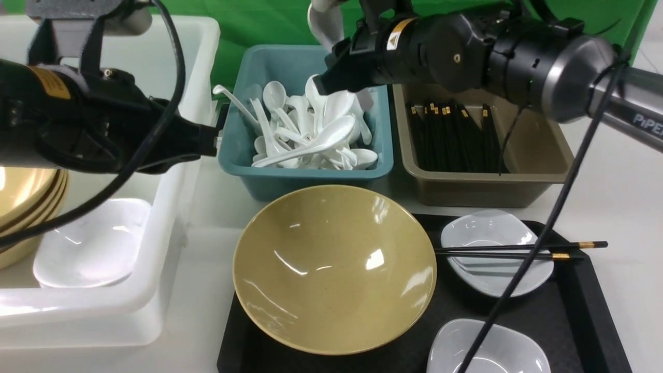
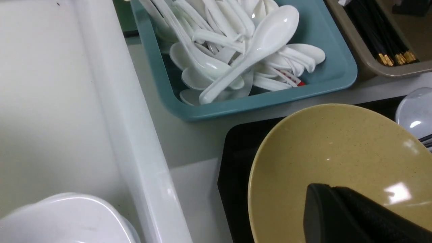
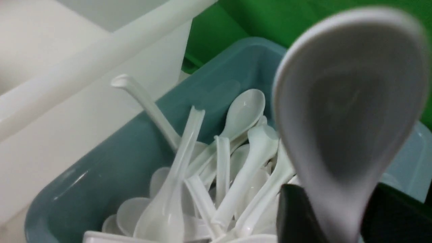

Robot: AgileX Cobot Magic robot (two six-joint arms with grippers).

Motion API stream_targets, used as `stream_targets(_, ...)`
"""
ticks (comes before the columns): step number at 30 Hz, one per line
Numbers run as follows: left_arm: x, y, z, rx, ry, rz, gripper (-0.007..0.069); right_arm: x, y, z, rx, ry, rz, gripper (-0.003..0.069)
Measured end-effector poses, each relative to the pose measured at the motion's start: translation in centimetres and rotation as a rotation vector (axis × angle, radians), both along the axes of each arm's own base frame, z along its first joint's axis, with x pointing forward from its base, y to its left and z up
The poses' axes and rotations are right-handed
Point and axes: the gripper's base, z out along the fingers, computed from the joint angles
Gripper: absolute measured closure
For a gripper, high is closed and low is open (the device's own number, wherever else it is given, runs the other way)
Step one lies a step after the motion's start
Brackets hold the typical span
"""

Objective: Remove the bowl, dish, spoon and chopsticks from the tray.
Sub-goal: Use the right arm to put the soup spoon into the small storage box in the middle, then use the right arm to grab the chopsticks

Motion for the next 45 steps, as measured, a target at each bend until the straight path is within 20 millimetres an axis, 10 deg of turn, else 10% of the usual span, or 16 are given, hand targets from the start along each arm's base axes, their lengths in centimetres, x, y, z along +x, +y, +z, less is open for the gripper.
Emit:
stream_targets(3,0.0,0.0,0.0,0.004,-0.001,-0.001,0.0626,-0.2,-0.1,-0.4,-0.032,0.05,0.007,0.0194)
stream_targets(9,0.0,0.0,0.0,0.002,0.002,-0.001,0.0626,-2.0,-1.5,2.7,-0.097,0.082,0.033,0.0189)
stream_targets(16,-0.9,-1.1,-0.3,-0.01,0.061,-0.125,0.0626,-6.5,-7.5,7.9,-0.436,0.185,0.163,0.0582)
stream_targets(21,-1.9,-3.8,-1.4,-0.024,0.159,-0.3,0.0626,-7.2,-12.0,4.1,-0.58,0.458,0.183,0.0645)
stream_targets(25,-2.8,-7.7,-3.1,-0.005,0.223,-0.448,0.0626,-7.8,-14.3,-1.8,-0.653,0.603,0.232,0.0523)
stream_targets(32,-3.3,-11.0,-4.8,0.01,0.242,-0.532,0.0626,-8.1,-14.4,-6.5,-0.692,0.485,0.297,0.0176)
stream_targets(45,-3.2,-11.1,-4.9,0.017,0.238,-0.533,0.0626,-6.9,-13.3,-11.2,-0.727,0.494,0.35,0.0163)
